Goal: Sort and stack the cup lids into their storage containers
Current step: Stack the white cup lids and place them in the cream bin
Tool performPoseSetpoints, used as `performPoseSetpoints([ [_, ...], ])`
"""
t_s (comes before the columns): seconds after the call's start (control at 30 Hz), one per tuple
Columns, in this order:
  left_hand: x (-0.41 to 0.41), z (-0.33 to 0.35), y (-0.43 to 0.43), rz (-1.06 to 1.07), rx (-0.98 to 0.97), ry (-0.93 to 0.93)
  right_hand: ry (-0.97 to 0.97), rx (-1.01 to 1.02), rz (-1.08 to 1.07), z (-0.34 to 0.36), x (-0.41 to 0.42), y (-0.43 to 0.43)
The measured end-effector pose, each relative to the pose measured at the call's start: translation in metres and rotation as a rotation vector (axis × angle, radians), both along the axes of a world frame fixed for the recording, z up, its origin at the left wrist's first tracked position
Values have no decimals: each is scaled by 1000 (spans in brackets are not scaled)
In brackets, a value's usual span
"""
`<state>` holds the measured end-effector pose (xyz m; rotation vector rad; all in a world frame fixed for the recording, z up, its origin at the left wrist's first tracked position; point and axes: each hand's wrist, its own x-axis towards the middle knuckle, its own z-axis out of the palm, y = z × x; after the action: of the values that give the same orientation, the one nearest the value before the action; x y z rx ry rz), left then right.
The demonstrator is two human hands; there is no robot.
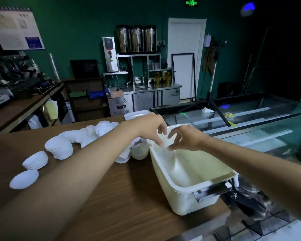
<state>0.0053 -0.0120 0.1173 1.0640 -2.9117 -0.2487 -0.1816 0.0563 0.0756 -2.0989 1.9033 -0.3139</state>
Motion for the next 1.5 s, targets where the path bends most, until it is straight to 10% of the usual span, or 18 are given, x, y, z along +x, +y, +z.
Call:
performPoseSetpoints([
  [0.67,285,-55,70,533,-26,249,-220,-147,247,-11,231,15],
  [1.5,280,-207,12,652,-118,845,-622,-452,310,-182,256,-69],
])
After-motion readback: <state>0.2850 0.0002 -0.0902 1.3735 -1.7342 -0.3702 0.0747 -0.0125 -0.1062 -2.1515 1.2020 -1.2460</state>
